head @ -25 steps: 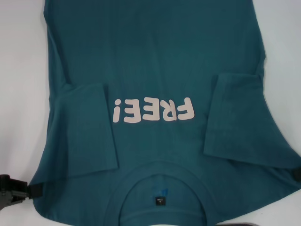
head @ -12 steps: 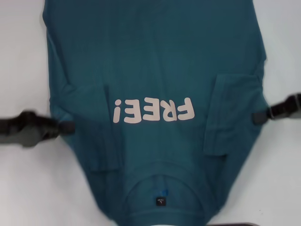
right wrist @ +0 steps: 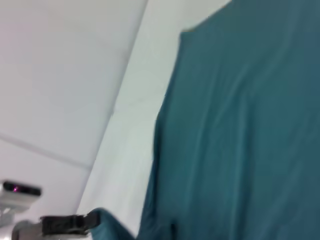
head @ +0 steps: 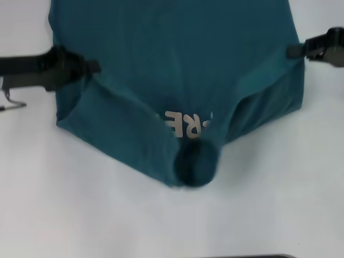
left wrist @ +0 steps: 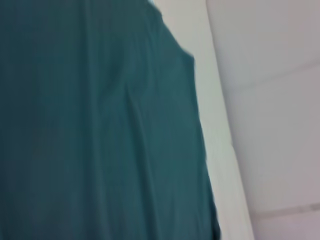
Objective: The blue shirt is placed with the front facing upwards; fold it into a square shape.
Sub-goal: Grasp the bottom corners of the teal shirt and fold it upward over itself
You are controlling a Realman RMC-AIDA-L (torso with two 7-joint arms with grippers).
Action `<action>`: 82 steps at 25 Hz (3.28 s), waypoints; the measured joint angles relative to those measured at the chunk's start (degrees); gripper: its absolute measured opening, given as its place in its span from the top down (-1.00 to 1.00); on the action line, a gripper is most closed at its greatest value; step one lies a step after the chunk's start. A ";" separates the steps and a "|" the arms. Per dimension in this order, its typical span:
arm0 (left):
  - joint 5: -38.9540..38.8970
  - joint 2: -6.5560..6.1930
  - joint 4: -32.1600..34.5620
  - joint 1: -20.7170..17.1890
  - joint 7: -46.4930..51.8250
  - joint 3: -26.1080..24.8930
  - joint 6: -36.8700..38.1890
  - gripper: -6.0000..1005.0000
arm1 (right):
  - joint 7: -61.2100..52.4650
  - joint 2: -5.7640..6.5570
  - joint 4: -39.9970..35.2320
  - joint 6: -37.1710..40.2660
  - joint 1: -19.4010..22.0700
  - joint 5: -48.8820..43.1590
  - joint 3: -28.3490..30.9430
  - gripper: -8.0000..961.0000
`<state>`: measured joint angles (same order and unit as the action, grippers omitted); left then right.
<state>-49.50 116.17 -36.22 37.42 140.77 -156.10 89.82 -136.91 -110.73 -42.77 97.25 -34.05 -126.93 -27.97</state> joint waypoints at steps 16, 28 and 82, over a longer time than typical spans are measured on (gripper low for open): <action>-1.31 0.96 1.02 6.32 0.29 0.57 -19.60 0.99 | 0.16 0.18 -0.01 -21.06 -1.53 0.21 0.60 0.89; -1.30 1.18 1.56 7.96 2.35 8.15 -30.76 0.99 | 2.27 0.72 4.83 -32.59 -6.10 -0.49 -8.08 0.86; -0.68 0.22 4.01 12.04 3.05 17.15 -43.85 0.98 | 2.23 -1.46 13.19 -59.56 -14.09 -9.21 -21.47 0.71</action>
<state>-50.18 116.39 -32.21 49.46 143.82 -138.95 45.97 -134.68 -112.19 -29.59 37.68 -48.14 -136.14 -49.44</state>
